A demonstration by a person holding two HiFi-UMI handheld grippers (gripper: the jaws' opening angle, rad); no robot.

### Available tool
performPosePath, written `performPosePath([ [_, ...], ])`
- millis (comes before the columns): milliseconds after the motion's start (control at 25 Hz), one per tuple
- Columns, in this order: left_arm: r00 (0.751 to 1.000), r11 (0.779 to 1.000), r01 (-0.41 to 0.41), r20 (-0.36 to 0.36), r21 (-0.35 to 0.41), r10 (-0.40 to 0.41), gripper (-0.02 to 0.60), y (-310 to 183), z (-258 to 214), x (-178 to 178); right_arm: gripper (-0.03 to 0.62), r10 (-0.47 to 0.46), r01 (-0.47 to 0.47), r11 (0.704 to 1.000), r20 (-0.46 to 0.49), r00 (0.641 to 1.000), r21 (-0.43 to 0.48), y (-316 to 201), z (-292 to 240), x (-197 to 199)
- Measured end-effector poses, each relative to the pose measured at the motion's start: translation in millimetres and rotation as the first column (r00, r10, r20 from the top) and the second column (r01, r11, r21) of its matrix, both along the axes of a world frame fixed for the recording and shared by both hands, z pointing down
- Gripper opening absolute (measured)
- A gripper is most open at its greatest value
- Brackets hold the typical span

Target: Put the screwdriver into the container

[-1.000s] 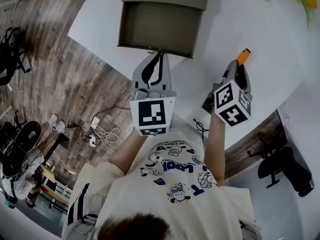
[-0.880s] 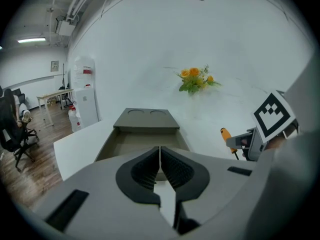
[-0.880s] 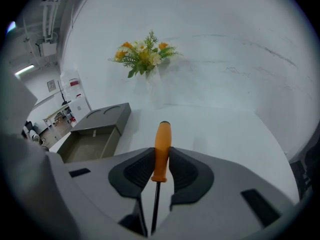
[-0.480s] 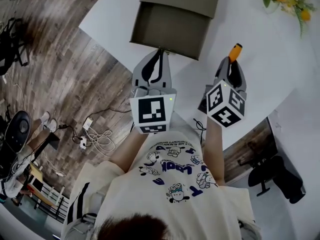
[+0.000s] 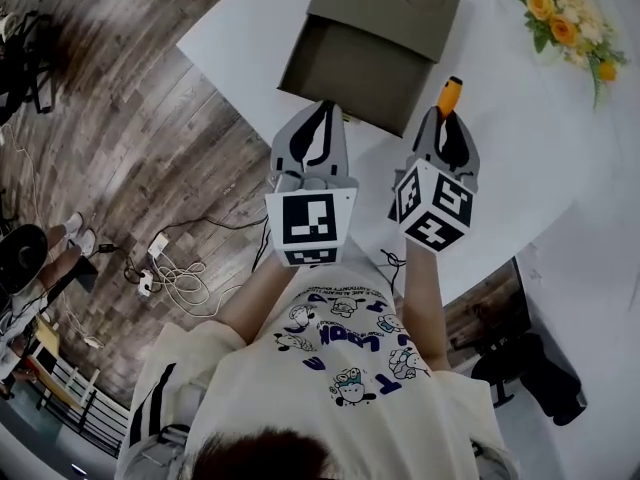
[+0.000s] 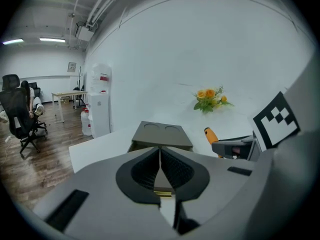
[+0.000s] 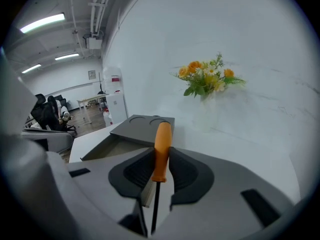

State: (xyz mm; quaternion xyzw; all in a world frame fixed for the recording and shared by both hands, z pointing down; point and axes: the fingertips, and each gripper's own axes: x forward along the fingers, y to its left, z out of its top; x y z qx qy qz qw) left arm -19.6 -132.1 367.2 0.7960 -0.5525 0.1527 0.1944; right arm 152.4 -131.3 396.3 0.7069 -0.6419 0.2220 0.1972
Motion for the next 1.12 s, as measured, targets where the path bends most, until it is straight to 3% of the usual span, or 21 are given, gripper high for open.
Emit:
performPosePath([
  [680, 0.998, 0.998, 0.059, -0.011, -0.005, -0.059, 0.023, -16.6, 12.3, -18.0, 0.106, -0.184, 0.187, 0.981, -0.061, 0.981, 0.056, -42.8, 1.5, -42.9],
  [1120, 0.995, 0.995, 0.101, -0.012, -0.025, -0.101, 0.023, -35.5, 29.9, -23.2, 0.106, -0.319, 0.321, 0.947, -0.097, 0.943, -0.004, -57.6, 29.8, -66.6],
])
